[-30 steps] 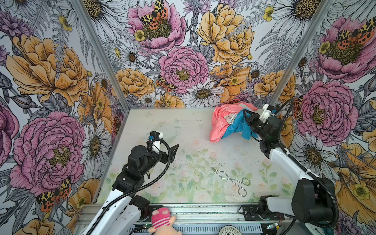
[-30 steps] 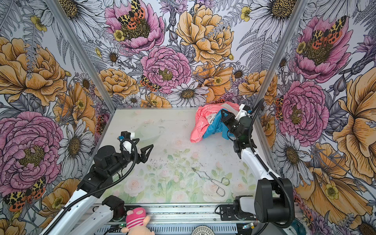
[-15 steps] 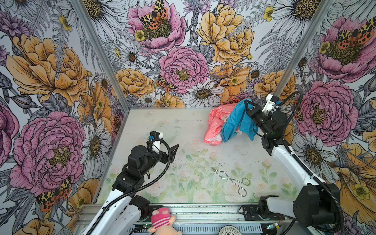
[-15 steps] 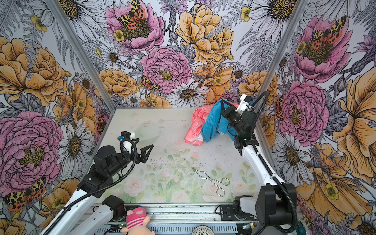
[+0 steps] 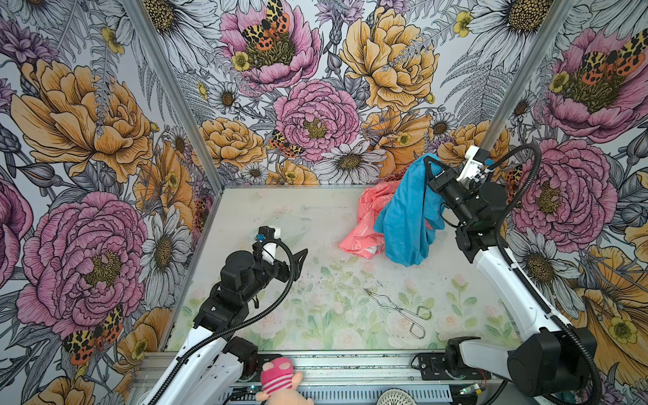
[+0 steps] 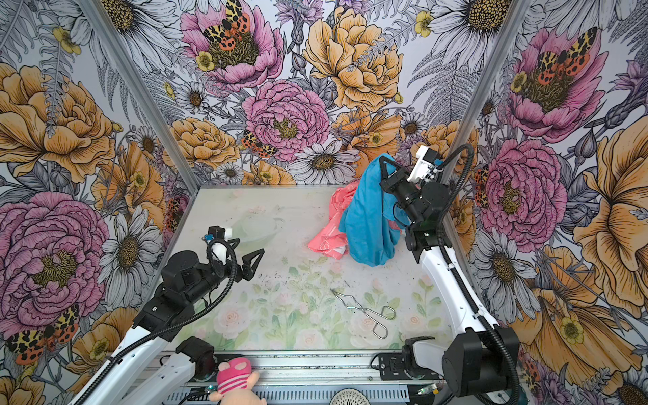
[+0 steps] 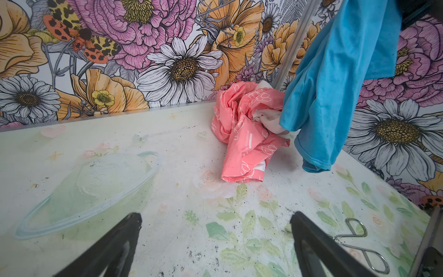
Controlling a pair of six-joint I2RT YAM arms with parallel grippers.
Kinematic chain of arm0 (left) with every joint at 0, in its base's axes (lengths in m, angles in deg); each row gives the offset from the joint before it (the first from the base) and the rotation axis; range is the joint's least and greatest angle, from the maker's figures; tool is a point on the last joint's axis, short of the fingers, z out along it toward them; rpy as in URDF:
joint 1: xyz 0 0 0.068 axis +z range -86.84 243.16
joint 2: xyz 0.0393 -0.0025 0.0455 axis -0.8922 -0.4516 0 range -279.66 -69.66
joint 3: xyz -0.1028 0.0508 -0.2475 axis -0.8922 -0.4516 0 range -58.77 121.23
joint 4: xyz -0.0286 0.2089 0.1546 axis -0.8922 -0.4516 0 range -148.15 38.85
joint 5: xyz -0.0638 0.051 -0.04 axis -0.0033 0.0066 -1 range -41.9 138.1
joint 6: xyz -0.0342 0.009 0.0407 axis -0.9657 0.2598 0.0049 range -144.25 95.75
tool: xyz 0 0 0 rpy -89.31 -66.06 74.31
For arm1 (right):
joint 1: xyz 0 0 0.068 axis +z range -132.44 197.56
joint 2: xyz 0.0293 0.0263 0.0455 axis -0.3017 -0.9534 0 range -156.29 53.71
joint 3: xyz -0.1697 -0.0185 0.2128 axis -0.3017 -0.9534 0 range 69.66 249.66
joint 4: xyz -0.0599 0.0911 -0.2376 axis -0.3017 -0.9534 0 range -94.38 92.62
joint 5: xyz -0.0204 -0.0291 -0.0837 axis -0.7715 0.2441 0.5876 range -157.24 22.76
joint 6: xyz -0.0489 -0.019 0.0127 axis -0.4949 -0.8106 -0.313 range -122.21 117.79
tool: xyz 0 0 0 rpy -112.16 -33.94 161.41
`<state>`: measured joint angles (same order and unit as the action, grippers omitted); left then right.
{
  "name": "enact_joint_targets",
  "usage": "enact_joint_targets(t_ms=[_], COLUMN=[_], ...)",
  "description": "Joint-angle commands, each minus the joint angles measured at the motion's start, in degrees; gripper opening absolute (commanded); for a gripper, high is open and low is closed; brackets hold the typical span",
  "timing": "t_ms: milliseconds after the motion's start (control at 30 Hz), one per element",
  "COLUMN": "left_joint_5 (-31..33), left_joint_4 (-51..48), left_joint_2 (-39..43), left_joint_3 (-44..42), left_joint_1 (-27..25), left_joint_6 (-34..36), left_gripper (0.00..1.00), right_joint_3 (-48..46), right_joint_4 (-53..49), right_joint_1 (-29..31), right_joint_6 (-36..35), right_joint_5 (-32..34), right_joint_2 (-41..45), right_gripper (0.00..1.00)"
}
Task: Pick out a specific cloth from the pile
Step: 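Lift the blue cloth out of the pile with the right gripper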
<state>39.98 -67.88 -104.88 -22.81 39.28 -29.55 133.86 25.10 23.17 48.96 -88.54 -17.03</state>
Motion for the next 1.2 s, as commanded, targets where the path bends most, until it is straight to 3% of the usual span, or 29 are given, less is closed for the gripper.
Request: enact_joint_targets(t_ms=[0,700,1167], left_joint_5=[1.35,1.94,2.37], left_joint_4=[-0.30,-0.36,-0.50], left_joint_2=[0.68,1.64,2.19], left_joint_3=[-0.63,-0.72,-0.72], left_joint_1=[-0.47,-0.47,-0.44], left_joint_6=[1.35,1.46,1.52], left_gripper=[0.99,0.99,0.98], right_joint_3=[3.72,20.82,30.81], right_joint_4=[-0.16,-11.03,-12.59], right_joint_1=[1.17,14.74,23.82], right_joint_6=[-3.61,-19.15,-22.30], right_joint_5=[-0.41,0.02,0.05], right_joint_2=[1.93,-6.49,-16.18], right_gripper=[0.00,0.00,0.00])
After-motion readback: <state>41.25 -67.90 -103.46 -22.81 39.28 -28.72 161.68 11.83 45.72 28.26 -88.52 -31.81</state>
